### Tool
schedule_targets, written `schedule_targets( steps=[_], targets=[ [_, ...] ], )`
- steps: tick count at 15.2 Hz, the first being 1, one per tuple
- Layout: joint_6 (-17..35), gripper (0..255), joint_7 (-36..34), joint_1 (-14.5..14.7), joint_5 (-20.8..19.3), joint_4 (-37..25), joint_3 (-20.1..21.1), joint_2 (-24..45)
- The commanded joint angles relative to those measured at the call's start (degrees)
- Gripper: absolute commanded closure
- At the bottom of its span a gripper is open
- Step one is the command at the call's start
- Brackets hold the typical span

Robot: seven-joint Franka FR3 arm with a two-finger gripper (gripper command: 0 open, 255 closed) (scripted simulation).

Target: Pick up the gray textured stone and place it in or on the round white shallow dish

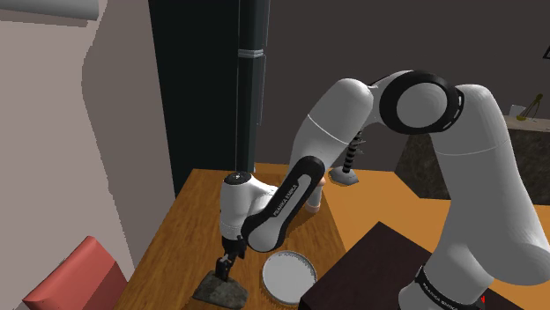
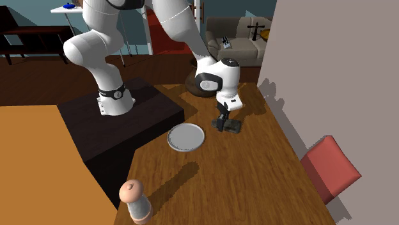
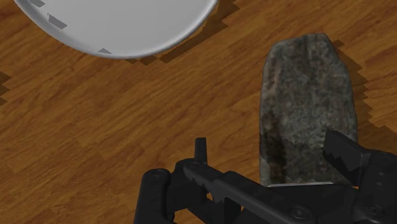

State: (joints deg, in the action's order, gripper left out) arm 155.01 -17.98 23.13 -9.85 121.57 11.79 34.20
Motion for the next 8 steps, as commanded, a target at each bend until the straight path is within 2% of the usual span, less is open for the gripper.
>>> schedule_targets(
  steps=[1, 5, 6, 8],
  targets=[
    [0.10, 0, 0.00, 0.01, -0.04, -0.07, -0.05, 0.15],
    [0.09, 0, 0.00, 0.01, -0.04, -0.07, -0.05, 0.14],
    [0.09, 255, 0.00, 0.01, -0.04, -0.07, -0.05, 0.14],
    [0.09, 255, 0.00, 0.01, -0.04, -0.07, -0.05, 0.14]
  ],
)
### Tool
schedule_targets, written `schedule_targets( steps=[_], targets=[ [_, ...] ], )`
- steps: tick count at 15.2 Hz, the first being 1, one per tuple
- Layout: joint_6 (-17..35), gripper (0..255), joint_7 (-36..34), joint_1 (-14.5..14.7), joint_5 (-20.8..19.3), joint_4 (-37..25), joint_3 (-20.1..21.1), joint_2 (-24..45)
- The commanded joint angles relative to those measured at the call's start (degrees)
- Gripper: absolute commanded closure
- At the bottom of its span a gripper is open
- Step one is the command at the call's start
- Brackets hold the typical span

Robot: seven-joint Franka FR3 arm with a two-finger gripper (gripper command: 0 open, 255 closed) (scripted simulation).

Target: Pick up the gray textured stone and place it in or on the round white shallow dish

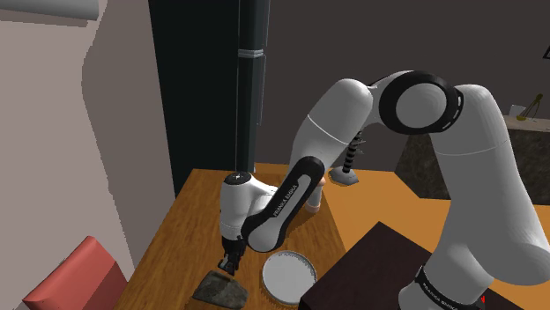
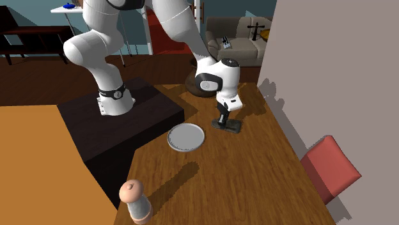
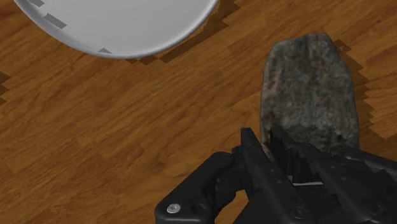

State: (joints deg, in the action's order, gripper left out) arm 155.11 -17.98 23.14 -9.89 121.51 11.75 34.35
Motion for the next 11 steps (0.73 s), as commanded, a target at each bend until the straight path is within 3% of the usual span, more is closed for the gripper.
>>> schedule_targets(
  steps=[1, 7, 8, 11],
  targets=[
    [0.00, 255, 0.00, 0.00, 0.00, 0.00, 0.00, 0.00],
    [0.00, 255, 0.00, 0.00, 0.00, 0.00, 0.00, 0.00],
    [0.00, 0, 0.00, 0.00, 0.00, 0.00, 0.00, 0.00],
    [8.77, 0, -3.55, 5.45, -4.78, 7.83, -2.70, -2.97]
  ],
)
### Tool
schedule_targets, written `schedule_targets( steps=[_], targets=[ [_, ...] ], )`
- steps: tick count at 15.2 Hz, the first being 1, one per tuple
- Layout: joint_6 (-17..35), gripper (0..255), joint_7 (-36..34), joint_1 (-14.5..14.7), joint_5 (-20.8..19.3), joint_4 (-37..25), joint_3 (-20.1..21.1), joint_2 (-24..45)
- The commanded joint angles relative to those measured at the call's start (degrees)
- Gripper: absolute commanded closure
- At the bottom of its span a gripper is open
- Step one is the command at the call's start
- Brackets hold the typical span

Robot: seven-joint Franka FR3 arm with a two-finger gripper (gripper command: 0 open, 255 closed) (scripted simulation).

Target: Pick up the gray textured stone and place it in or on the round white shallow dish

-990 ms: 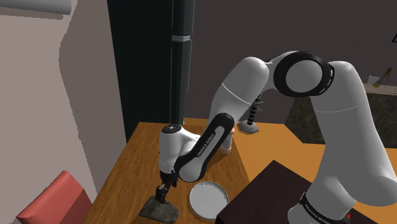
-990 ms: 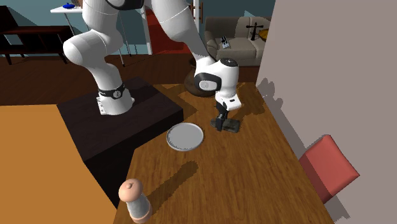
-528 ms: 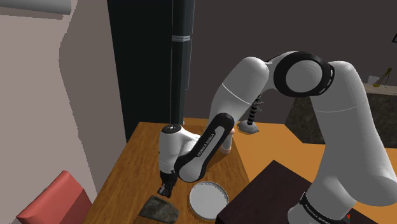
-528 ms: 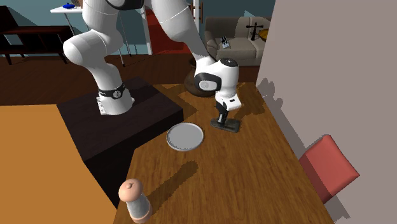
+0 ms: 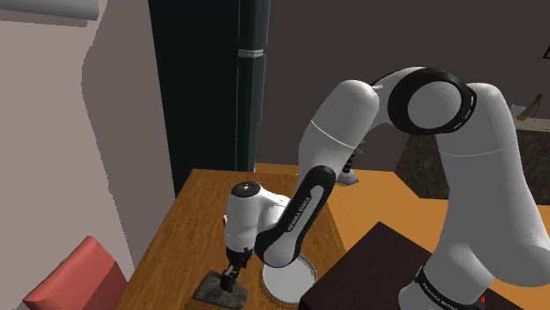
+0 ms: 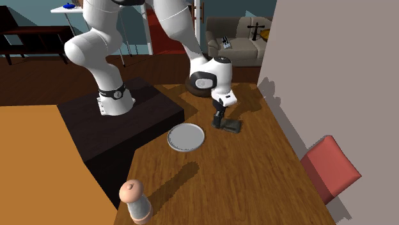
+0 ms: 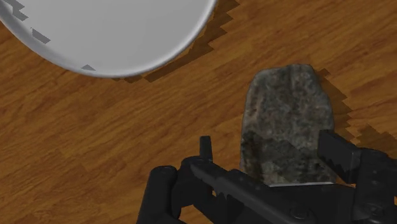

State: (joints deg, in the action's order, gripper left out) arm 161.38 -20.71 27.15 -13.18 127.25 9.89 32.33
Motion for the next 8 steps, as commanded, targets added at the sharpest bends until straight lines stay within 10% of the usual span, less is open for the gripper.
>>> schedule_targets(
  steps=[1, 3, 8],
  targets=[
    [5.46, 0, -2.46, 3.99, -3.43, 4.47, -2.49, -1.71],
    [10.99, 0, -6.10, 10.07, -7.34, 8.51, -6.90, -2.72],
    [13.45, 0, -6.74, 11.69, -7.80, 6.20, -8.72, 1.89]
  ],
)
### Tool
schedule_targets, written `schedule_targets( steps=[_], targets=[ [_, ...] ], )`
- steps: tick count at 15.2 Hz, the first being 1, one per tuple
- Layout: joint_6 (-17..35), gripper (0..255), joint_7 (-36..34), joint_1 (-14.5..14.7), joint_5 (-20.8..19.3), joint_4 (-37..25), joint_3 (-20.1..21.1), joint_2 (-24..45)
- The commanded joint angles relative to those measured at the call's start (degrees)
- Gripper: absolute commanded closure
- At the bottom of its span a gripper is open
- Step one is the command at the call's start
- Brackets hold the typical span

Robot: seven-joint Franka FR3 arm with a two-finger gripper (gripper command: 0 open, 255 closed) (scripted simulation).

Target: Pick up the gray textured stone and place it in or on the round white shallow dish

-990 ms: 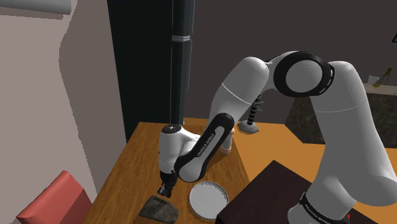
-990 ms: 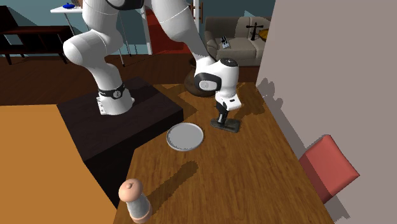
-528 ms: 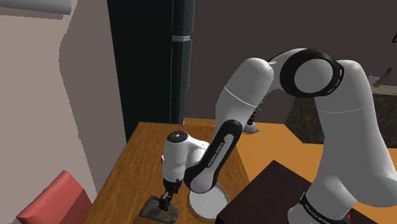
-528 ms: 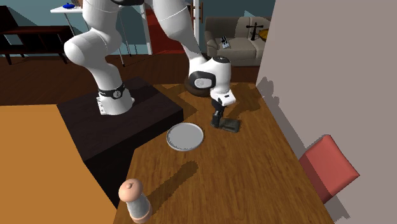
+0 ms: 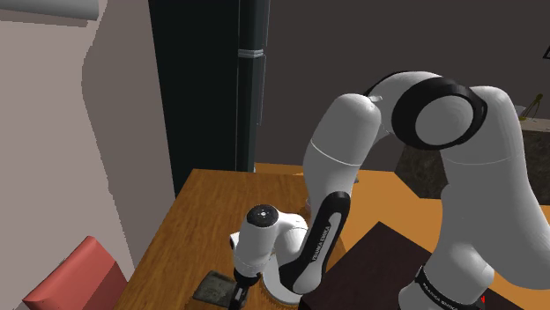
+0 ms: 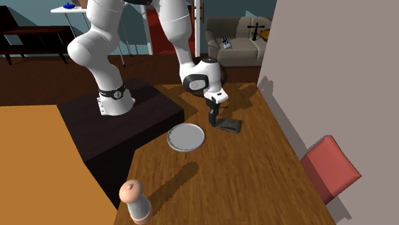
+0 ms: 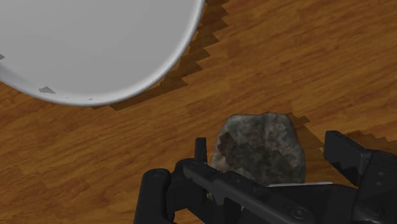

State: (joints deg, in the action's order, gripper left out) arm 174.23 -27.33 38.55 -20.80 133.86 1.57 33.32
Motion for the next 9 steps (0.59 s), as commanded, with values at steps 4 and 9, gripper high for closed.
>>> schedule_targets(
  steps=[4, 9],
  targets=[
    [1.75, 0, -0.40, 0.97, -0.33, -1.71, -1.16, 3.28],
    [1.75, 0, -0.40, 0.97, -0.33, -1.71, -1.16, 3.28]
  ],
)
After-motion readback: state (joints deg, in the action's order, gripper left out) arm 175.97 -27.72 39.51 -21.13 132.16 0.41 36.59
